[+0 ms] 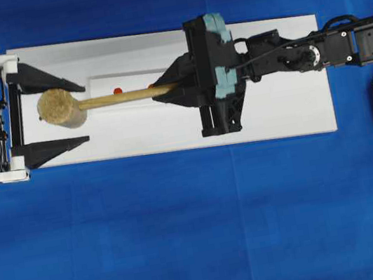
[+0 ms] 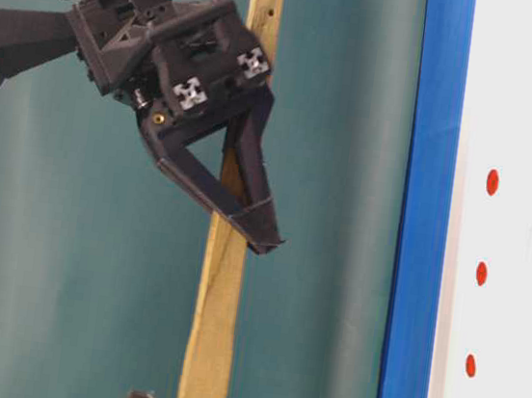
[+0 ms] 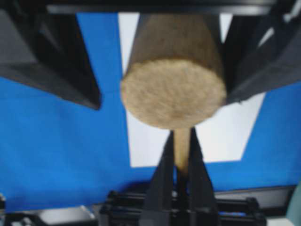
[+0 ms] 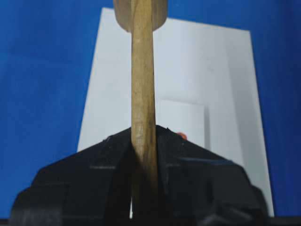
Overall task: Hit the mark with a hammer.
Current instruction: 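Open the left gripper and raise the mallet with the right gripper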
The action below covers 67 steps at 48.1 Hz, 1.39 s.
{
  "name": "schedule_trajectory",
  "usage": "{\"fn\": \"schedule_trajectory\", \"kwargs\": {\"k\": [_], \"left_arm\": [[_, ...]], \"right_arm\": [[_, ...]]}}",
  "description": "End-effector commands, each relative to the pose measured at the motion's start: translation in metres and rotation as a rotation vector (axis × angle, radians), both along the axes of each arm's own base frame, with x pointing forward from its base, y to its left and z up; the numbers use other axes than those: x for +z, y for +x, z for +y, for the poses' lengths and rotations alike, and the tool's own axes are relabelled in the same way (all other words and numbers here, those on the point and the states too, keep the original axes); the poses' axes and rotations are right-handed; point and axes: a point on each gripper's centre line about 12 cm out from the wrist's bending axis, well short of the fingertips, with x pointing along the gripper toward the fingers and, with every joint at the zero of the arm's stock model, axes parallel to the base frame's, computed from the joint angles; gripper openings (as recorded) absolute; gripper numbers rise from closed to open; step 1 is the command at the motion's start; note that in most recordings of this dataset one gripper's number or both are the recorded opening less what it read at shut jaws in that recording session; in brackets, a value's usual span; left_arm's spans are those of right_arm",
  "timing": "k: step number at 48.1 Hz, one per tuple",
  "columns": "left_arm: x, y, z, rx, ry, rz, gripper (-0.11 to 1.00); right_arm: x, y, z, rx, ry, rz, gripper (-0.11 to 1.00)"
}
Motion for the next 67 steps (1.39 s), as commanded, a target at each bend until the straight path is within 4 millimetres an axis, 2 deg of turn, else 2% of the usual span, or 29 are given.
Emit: {"fn": "schedule_trajectory", "kwargs": {"k": [1, 7, 16, 29, 39, 51, 67], "left_arm": [[0.012, 0.001, -0.001, -0.002, -0.003, -0.037, 0.89], [0.010, -0.005, 0.000, 0.000, -0.003, -0.020, 0.82], [0.011, -0.024, 0.000, -0.002, -0.003, -0.005, 0.83], [0.010, -0.064, -0.001, -0.004, -0.004, 0.008, 0.83], [0.009, -0.091, -0.001, -0.004, -0.006, 0.037, 0.83], [0.005, -0.097, -0.001, -0.005, -0.006, 0.049, 0.83], [0.004, -0.097, -0.001, -0.005, -0.006, 0.055, 0.83]], "right_arm": [[0.014, 0.000, 0.000, -0.011, 0.016, -0.038, 0.02], [0.013, -0.005, 0.001, -0.020, 0.035, -0.038, 0.02], [0.012, -0.018, 0.000, -0.035, 0.057, -0.035, 0.02], [0.011, -0.032, 0.001, -0.039, 0.059, -0.034, 0.02], [0.009, -0.035, 0.002, -0.035, 0.060, -0.029, 0.02], [0.008, -0.034, 0.001, -0.044, 0.057, -0.029, 0.02], [0.004, -0.040, -0.031, -0.151, 0.032, -0.036, 0.02]]}}
